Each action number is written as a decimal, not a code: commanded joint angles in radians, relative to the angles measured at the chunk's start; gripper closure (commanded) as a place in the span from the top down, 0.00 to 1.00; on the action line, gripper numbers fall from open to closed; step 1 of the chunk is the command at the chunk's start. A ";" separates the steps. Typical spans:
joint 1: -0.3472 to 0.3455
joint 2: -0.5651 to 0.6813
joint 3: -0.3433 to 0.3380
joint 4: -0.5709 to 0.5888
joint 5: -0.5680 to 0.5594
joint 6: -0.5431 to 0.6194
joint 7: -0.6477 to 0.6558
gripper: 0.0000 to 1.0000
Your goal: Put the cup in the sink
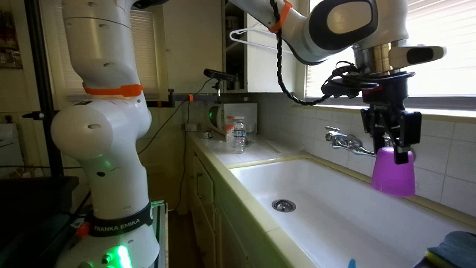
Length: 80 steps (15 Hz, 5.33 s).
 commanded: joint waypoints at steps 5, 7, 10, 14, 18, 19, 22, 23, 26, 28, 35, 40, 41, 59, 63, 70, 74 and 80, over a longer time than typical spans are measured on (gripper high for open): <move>0.035 0.081 0.026 0.006 0.061 0.046 -0.062 0.40; 0.043 0.125 0.038 0.016 0.088 0.073 -0.073 0.40; 0.045 0.209 0.057 0.036 0.133 0.126 -0.096 0.40; 0.032 0.319 0.080 0.068 0.160 0.190 -0.130 0.40; 0.008 0.422 0.109 0.118 0.187 0.207 -0.188 0.40; 0.001 0.451 0.115 0.137 0.188 0.204 -0.201 0.40; -0.018 0.537 0.127 0.199 0.178 0.204 -0.225 0.40; -0.027 0.565 0.133 0.223 0.178 0.202 -0.234 0.40; -0.039 0.642 0.141 0.283 0.160 0.211 -0.249 0.40; -0.045 0.686 0.147 0.321 0.153 0.212 -0.258 0.40; -0.049 0.803 0.154 0.432 0.132 0.199 -0.262 0.40; -0.048 0.847 0.152 0.473 0.124 0.203 -0.255 0.40; -0.047 0.851 0.151 0.478 0.123 0.201 -0.253 0.84; -0.009 0.684 0.127 0.386 0.105 0.151 -0.171 1.00; -0.015 0.570 0.137 0.309 0.118 0.091 -0.177 1.00; 0.007 0.376 0.122 0.162 0.098 0.065 -0.171 1.00; 0.016 0.281 0.118 0.082 0.097 0.044 -0.175 1.00; 0.028 0.177 0.091 0.000 0.052 0.046 -0.138 1.00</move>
